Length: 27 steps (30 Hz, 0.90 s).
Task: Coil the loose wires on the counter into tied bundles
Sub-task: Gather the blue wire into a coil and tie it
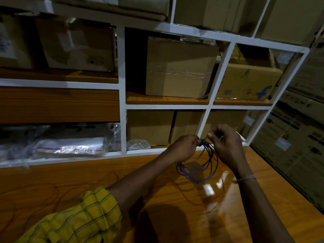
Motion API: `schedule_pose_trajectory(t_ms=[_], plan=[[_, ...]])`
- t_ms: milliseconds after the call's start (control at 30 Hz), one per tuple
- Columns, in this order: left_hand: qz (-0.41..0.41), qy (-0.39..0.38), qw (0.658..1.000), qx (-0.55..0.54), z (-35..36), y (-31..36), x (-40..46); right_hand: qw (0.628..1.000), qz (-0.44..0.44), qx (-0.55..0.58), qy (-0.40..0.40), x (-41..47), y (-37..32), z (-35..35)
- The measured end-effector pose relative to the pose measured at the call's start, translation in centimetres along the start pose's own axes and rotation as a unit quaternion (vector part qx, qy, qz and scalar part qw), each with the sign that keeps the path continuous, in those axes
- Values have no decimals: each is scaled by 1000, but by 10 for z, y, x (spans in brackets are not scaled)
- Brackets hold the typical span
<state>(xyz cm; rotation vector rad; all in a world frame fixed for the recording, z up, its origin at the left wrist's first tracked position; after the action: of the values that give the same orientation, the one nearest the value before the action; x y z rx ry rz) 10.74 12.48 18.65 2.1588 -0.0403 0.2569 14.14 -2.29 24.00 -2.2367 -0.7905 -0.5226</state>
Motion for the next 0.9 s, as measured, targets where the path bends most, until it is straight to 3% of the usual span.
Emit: schedule_pose_trajectory(t_ms=[200, 367, 667, 900], plan=[[-84, -7, 984, -157, -4, -14, 5, 986, 45, 162, -17, -12, 3, 22], [-50, -7, 993, -110, -14, -9, 7, 976, 65, 201, -43, -9, 6, 30], [-4, 21, 1000, -11, -13, -13, 10, 987, 53, 150, 14, -7, 3, 34], [-20, 50, 998, -37, -20, -28, 16, 978, 94, 185, -13, -8, 5, 55]])
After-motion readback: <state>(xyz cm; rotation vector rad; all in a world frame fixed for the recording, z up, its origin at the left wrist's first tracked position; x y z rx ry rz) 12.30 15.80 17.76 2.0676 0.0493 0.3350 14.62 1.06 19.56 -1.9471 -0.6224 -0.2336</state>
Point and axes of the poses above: each hand's wrist, its own x-axis towards the middle knuckle, its own z-axis out of the palm, y = z × x, the point moved 6 cm from there along x, towards the middle knuckle, and after that the axes turned 7 degrees about -x, right-handed, at the moved point
